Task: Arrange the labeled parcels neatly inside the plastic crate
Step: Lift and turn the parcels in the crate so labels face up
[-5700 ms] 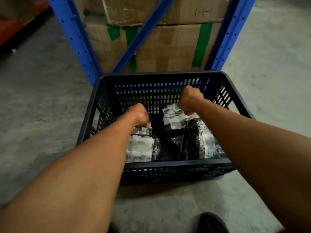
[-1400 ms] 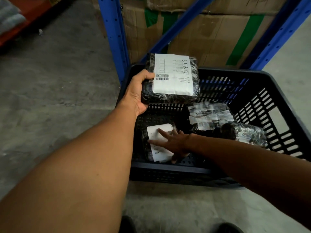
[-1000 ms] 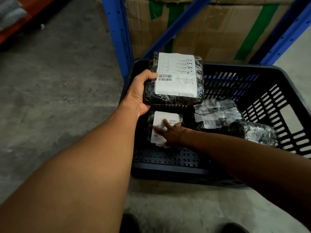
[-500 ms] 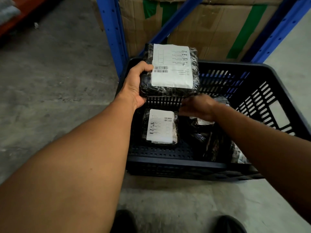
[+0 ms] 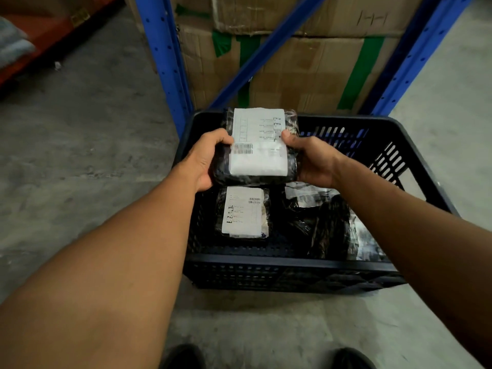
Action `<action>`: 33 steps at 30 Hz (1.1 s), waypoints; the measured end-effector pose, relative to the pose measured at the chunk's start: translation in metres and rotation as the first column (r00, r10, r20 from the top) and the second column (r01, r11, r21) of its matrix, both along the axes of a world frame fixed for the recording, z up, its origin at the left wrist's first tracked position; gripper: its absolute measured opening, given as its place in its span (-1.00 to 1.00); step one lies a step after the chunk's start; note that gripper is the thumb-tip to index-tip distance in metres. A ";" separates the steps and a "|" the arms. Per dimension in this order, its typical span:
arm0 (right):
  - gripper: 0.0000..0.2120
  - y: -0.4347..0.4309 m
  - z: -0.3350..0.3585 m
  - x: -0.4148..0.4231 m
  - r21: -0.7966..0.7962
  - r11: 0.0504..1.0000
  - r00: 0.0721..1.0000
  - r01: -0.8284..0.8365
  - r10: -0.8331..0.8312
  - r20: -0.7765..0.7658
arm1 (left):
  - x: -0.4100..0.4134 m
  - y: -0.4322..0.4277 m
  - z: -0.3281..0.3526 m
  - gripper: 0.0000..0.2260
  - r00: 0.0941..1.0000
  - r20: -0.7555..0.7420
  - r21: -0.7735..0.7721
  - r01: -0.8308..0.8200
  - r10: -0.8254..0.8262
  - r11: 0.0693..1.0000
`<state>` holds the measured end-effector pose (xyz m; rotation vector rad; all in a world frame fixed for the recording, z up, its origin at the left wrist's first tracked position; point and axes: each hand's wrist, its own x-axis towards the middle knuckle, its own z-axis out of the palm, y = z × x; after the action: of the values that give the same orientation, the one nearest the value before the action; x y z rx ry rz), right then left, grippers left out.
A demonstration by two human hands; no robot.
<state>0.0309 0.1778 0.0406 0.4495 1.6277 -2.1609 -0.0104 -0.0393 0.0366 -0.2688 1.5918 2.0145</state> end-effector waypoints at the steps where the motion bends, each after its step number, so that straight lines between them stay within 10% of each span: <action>1: -0.78 0.001 -0.005 0.000 0.036 0.999 1.000 0.016 -0.017 0.006 | 0.002 0.001 0.000 -0.74 1.000 0.012 -0.055 0.005 -0.005 0.998; 19: -0.25 0.012 -0.043 0.013 0.283 0.959 0.998 -0.013 -0.006 0.067 | 0.009 0.001 -0.025 -0.61 0.993 0.120 -0.209 0.047 -0.022 0.977; 24: 0.33 0.023 -0.039 0.005 0.285 0.958 0.999 0.031 -0.040 0.026 | 0.004 -0.002 -0.022 -0.55 0.986 0.150 -0.177 0.104 -0.077 0.979; 30: -0.15 0.031 -0.020 0.003 0.353 0.930 0.995 -0.100 0.089 0.045 | 0.000 0.001 -0.014 -0.20 0.998 0.058 -0.189 0.007 0.003 0.982; 33: -0.22 0.030 0.006 -0.005 0.585 0.761 0.952 -0.281 0.299 0.069 | -0.007 0.004 0.004 0.03 0.954 -0.202 -0.535 0.080 -0.219 0.841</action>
<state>0.0256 0.2073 0.0466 0.3035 2.2152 -1.4070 -0.0176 -0.0356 0.0411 -0.0741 2.2422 1.5050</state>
